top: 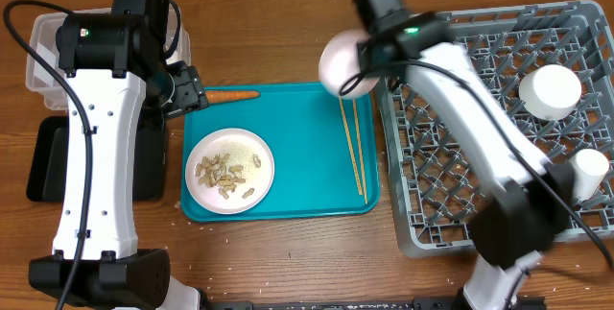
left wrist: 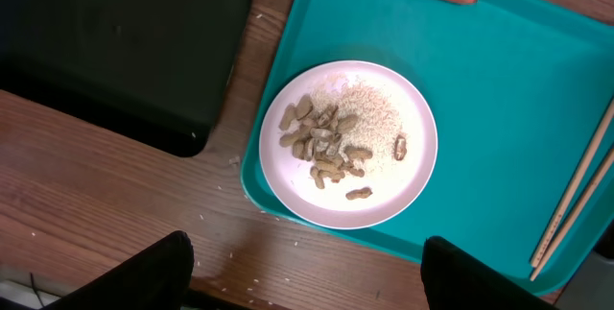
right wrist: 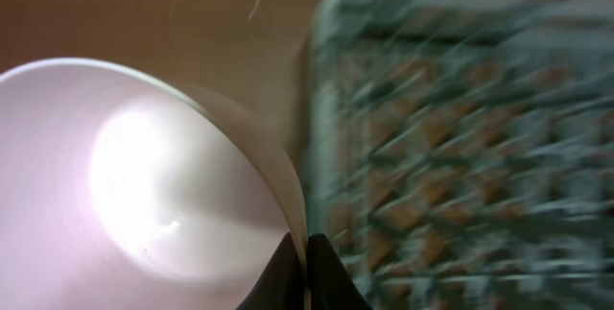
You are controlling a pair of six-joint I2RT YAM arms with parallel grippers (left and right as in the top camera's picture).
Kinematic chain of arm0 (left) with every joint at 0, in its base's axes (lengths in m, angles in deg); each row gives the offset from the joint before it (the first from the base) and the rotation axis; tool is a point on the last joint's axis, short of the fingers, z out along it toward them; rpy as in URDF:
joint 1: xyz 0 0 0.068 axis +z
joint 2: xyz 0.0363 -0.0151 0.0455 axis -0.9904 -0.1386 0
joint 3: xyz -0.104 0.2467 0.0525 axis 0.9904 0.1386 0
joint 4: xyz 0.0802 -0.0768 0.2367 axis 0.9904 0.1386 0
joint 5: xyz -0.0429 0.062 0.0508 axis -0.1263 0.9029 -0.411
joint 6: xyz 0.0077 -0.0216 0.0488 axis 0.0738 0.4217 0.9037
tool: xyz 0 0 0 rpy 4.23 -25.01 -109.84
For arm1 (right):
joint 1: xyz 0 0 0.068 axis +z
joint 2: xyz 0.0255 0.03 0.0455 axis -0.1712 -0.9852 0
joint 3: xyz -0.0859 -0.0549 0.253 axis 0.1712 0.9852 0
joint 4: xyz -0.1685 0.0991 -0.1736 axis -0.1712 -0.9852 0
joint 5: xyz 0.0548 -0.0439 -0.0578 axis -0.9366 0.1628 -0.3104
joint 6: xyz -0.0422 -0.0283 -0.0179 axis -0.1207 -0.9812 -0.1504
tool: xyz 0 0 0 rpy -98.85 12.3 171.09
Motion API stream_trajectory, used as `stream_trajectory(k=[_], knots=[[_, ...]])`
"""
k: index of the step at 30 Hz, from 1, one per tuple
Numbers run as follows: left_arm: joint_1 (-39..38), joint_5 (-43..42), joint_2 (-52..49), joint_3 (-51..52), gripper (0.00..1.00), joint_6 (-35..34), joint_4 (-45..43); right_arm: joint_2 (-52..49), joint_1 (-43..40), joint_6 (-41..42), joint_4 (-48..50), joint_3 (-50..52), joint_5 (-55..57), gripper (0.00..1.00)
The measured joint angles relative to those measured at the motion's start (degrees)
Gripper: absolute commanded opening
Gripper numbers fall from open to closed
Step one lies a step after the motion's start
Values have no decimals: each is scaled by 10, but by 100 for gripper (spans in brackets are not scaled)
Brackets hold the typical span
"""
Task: Sort waste into correct bins and load items into the dishwasher
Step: 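Carry the pink-white bowl to the rack's back right and release it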
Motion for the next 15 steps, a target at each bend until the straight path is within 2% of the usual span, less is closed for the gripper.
stream_trajectory(k=[5, 10, 15], knots=[[0, 0, 0, 0, 78, 0, 0, 90, -33, -9, 3, -20, 169, 4], [0, 0, 0, 0, 78, 0, 0, 81, -114, 45, 17, -5, 380, 4], [0, 0, 0, 0, 78, 0, 0, 68, -181, 66, 45, 30, 445, 4]])
